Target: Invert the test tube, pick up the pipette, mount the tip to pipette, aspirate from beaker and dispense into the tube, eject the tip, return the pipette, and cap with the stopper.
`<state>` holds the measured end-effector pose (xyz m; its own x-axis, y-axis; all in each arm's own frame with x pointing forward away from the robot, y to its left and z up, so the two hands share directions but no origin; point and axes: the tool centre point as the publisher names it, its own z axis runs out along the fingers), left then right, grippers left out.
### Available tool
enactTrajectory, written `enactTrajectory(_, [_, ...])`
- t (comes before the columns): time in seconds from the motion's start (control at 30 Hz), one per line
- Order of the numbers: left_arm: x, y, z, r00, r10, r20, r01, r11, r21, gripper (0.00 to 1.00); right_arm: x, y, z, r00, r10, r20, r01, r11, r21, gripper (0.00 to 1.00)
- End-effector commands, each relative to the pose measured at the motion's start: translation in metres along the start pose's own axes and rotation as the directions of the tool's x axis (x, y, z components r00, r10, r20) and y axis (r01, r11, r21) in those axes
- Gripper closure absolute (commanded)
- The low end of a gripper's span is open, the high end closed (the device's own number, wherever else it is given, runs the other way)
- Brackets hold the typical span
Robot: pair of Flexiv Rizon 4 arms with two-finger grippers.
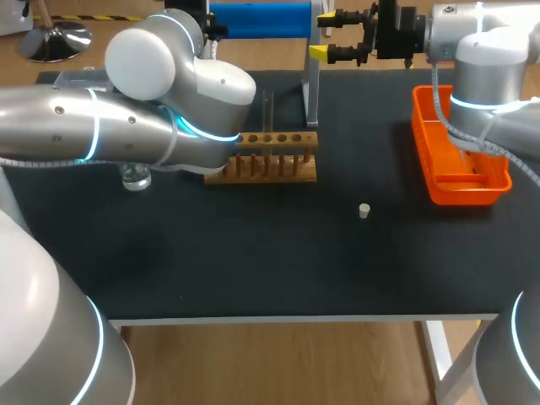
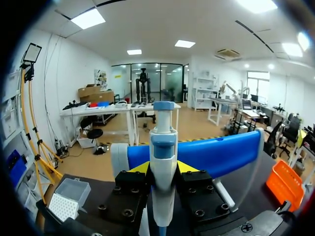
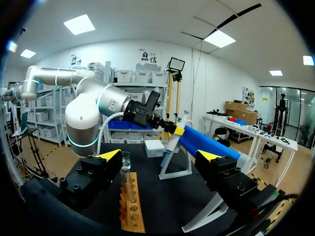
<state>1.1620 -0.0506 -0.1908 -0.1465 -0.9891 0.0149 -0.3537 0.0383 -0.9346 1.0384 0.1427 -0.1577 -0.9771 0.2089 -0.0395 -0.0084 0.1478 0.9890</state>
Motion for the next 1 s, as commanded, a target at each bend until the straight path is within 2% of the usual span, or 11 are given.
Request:
enactTrajectory(0.03, [0.000,-0.002,0.006,1.000,-0.001,0.000,0.001,1.000,-0.017,1.00,-0.001,0.000,-0.001,1.000,0.001,-0.003,0.000,1.000,0.003,0.00])
enactTrajectory(0.77, [0.002,0.013,0.014,1.000,-0.027,-0.004,0.027,0.997,-0.078,1.00,-0.001,0.000,-0.001,1.000,0.001,-0.003,0.000,1.000,0.003,0.00])
enactTrajectory(0.8, [0.002,0.013,0.014,1.000,-0.030,-0.005,0.030,0.996,-0.079,0.62,-0.001,0.000,-0.001,1.000,0.001,-0.003,0.000,1.000,0.003,0.00])
enactTrajectory(0.83, [0.003,0.013,0.013,0.999,-0.034,-0.007,0.034,0.996,-0.079,0.09,-0.001,0.000,-0.001,1.000,0.001,-0.003,0.000,1.000,0.003,0.00])
enactTrajectory(0.87, [0.003,0.014,0.013,0.999,-0.036,-0.006,0.035,0.996,-0.080,0.00,-0.001,0.000,-0.001,1.000,0.001,-0.003,0.000,1.000,0.003,0.00])
enactTrajectory(1.0, [0.004,0.013,0.009,0.999,-0.040,-0.003,0.040,0.996,-0.078,0.00,-0.001,0.000,-0.001,1.000,0.001,-0.003,0.000,1.000,0.003,0.00])
